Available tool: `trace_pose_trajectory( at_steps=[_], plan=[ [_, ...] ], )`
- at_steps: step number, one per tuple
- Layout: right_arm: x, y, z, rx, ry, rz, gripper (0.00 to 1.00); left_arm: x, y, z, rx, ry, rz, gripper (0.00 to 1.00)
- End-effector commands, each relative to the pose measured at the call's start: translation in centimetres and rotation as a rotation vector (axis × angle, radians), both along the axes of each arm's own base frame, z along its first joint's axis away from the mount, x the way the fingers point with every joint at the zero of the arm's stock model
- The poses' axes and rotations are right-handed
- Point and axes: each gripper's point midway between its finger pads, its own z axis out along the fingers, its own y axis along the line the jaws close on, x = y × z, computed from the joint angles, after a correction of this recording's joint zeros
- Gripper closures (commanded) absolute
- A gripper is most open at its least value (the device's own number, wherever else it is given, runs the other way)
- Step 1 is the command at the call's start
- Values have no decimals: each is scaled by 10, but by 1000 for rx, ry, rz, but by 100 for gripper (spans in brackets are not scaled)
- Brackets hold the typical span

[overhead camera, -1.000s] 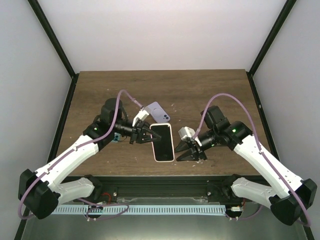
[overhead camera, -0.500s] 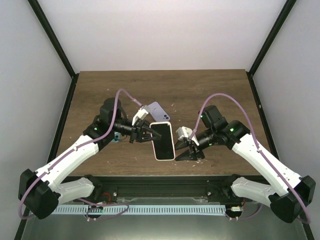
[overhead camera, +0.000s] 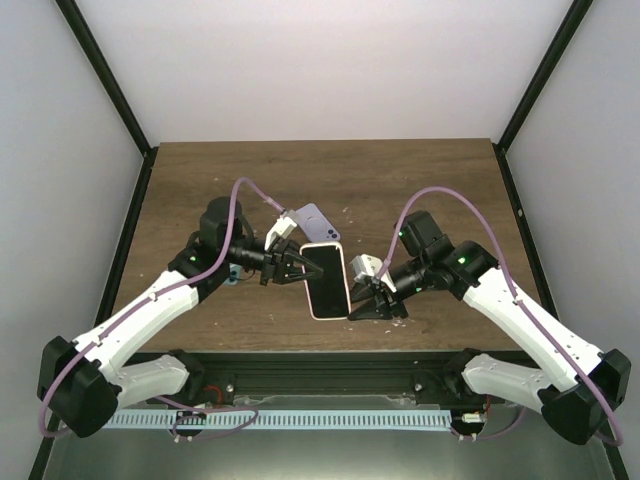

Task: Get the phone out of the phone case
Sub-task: Remove the phone case from the phone.

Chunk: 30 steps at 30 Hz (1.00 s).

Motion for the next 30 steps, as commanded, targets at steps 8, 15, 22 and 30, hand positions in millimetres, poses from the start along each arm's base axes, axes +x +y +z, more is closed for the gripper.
trace_pose_trajectory(
  at_steps=[8,15,22,30],
  plan=[
    [3,4,9,20,-123,26,78,-2,-1,7,-39,-4,-42,100],
    [9,8,13,27,-242,61,81,-2,-3,2,-24,56,-81,100],
    [27,11,13,-11,-405,86,81,-9,-1,11,-34,92,-127,100],
    [44,19,27,7,-495,67,82,-13,0,6,-23,114,-143,100]
  ],
)
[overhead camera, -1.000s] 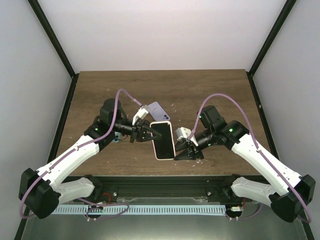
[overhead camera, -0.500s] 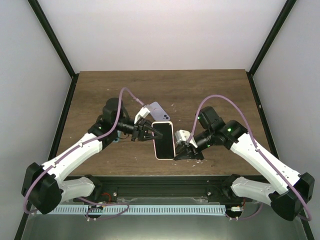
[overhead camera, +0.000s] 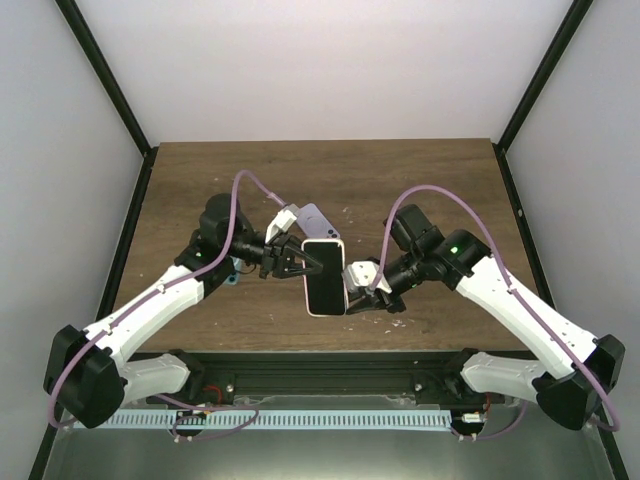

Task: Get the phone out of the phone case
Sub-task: Remove the phone case from the phone.

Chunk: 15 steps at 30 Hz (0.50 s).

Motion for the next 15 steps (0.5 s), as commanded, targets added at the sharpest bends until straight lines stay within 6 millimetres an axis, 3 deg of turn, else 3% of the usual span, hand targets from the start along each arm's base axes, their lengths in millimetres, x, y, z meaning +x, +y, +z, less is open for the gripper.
trace_pose_trajectory(
  at_steps=[1,11,15],
  plan=[
    [37,16,31,90,-264,-26,82,-19,1,1,8,57,-97,100],
    [51,18,25,70,-319,-68,84,-23,2,11,-21,37,-119,100],
    [71,20,24,91,-338,-139,87,-26,4,18,-35,35,-122,100]
  ],
)
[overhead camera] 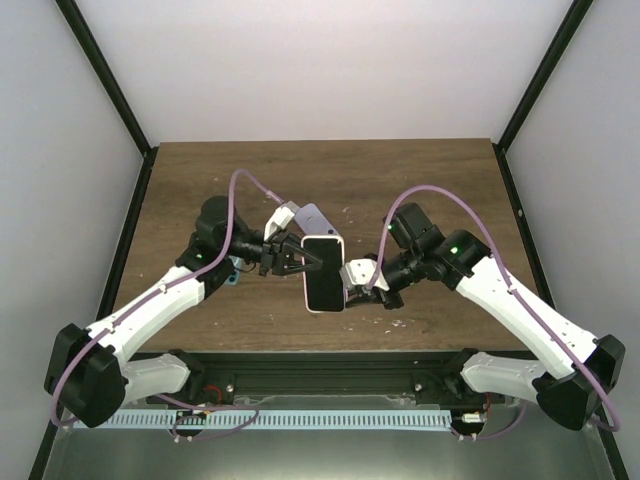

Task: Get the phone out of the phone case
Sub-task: Remove the phone case from the phone.

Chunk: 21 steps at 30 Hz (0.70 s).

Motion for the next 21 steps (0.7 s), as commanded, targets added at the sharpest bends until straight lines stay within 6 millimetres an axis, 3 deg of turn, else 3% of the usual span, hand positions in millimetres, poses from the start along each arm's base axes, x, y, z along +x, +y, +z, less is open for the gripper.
trace_pose_trajectory(
  at_steps=[1,13,21],
  plan=[
    [62,19,29,135,-245,-118,87,-29,4,15,-17,16,-133,100],
    [96,22,60,305,-43,-264,81,-34,3,8,-3,28,-135,100],
    [85,28,74,370,146,-237,71,-32,-10,-17,74,41,-125,100]
  ],
)
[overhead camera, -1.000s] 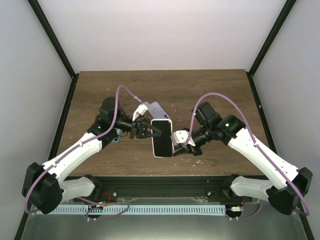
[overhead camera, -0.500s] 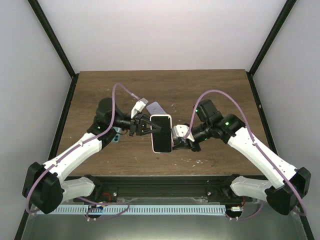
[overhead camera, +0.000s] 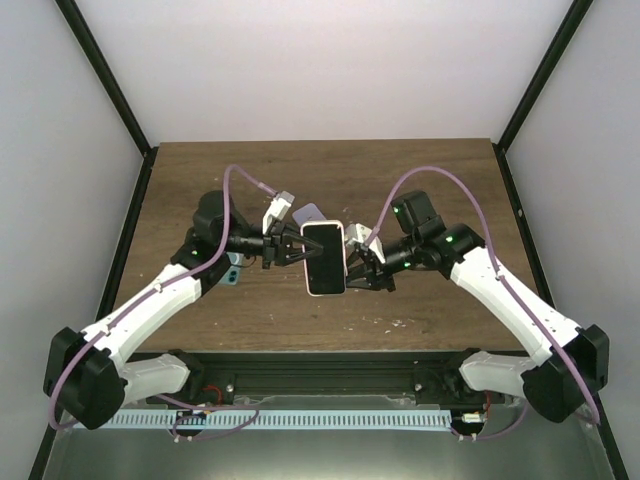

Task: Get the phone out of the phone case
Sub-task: Remove the phone case from the phone.

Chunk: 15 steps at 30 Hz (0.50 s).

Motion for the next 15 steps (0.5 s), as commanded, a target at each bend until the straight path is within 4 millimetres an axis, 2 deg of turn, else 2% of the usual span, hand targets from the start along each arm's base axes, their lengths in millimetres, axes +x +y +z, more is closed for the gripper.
trace_pose_trajectory(
  at_steps=[1,9,12,15],
  plan=[
    [39,19,70,242,-198,-38,71,-57,-11,-24,88,112,-261,100],
    [32,3,103,360,-78,-1,66,-55,-15,-56,140,148,-263,100],
    [34,-6,110,384,-59,-3,57,-51,-18,-71,172,162,-250,100],
    [19,-10,112,413,-22,84,47,-48,-22,-83,201,190,-253,100]
  ],
)
